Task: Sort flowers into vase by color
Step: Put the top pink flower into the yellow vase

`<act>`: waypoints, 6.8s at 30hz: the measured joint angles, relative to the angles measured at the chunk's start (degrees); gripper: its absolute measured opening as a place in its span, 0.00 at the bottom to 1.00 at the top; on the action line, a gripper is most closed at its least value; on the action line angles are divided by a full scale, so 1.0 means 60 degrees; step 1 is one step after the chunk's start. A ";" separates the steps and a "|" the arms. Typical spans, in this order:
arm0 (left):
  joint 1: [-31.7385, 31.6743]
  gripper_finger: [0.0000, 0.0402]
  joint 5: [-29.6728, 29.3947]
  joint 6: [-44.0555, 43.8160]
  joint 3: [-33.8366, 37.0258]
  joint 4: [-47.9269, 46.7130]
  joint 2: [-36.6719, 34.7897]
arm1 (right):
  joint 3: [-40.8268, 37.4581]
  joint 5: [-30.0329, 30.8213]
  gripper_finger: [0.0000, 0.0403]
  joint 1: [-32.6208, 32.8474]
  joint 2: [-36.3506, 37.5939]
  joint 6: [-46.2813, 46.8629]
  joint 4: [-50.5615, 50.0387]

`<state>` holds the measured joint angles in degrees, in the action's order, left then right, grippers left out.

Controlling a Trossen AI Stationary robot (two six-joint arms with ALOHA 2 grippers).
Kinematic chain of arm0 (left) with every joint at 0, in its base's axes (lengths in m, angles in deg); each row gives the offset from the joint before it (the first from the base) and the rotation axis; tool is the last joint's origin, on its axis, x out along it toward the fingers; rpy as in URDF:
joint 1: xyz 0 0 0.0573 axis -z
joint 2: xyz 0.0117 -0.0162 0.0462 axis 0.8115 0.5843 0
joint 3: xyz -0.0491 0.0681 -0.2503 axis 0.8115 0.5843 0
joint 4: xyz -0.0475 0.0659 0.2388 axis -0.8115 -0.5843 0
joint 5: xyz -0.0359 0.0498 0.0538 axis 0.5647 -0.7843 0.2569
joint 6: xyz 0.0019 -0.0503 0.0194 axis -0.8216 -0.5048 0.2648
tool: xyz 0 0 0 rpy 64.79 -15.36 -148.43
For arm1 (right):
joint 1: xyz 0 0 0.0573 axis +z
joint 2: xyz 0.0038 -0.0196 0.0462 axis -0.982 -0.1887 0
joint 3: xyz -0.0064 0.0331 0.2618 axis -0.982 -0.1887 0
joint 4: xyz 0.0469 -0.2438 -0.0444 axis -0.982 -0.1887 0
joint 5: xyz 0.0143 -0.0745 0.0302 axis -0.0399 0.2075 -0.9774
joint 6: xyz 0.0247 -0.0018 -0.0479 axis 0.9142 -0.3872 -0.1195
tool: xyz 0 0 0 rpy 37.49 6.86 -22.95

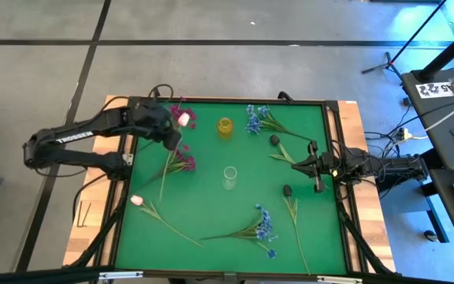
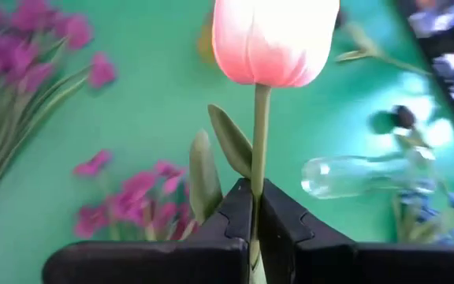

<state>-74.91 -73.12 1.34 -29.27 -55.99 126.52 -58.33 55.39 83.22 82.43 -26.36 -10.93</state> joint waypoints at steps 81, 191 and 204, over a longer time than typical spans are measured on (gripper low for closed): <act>0.1460 0.01 -0.1254 0.5827 0.0011 0.8440 0.0831 | 0.0073 0.3100 0.04 0.0000 -0.0767 -0.0510 0.3112; -0.0291 0.45 -0.3088 0.8165 -0.0979 0.9329 0.5182 | 0.3869 0.3920 0.04 0.0000 -0.7435 -0.0211 0.1475; 0.0694 0.50 -0.4933 0.7831 -0.1989 0.6373 0.4314 | 0.3869 0.3920 0.04 0.0000 -0.7438 -0.0153 0.1351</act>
<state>-70.74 -102.72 48.33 -41.20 -17.76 152.40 -35.12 78.91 83.22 37.80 -27.28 -2.82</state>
